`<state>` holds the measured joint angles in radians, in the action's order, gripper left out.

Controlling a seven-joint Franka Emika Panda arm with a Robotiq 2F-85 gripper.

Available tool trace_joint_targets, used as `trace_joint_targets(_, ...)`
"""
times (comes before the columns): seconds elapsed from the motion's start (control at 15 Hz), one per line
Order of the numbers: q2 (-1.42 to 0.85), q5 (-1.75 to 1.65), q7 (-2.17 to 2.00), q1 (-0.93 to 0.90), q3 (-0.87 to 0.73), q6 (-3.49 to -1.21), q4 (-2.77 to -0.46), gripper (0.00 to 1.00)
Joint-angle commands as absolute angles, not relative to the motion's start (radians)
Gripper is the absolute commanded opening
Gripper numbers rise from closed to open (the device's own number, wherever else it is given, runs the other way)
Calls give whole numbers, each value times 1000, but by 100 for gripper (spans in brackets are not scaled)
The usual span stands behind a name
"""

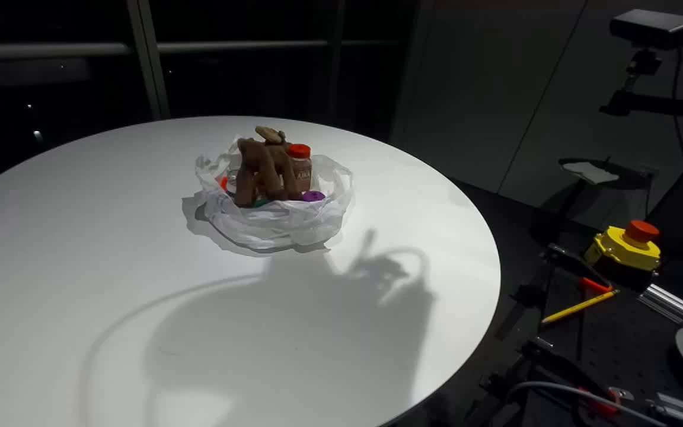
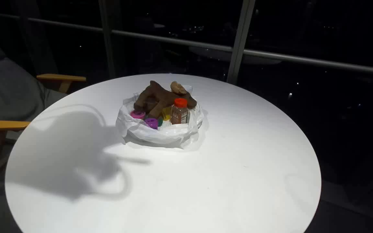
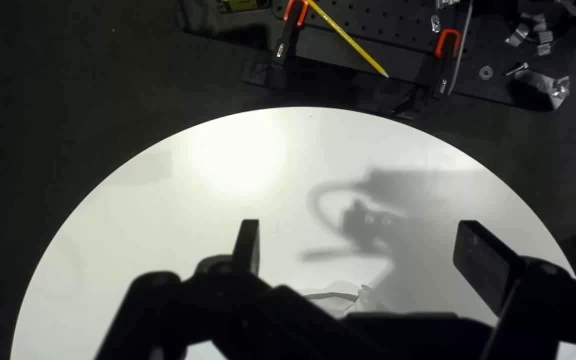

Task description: Pick up all the objects from plastic bag and put it on the table.

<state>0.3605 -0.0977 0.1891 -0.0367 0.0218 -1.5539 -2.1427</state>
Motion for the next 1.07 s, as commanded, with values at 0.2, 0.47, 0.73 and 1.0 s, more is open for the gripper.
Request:
trace_joint_targets(0.2, 364, -99, 187, -43, 17, -1552, -2132, 100)
trace_joint_targets(0.47, 365, -99, 187, -43, 17, -1552, -2131, 100)
trace_joint_targets(0.73, 327, -96, 167, -42, 20, -1578, -2120, 100)
trace_joint_targets(1.0, 169, -43, -40, -36, 48, -1718, -2073, 100)
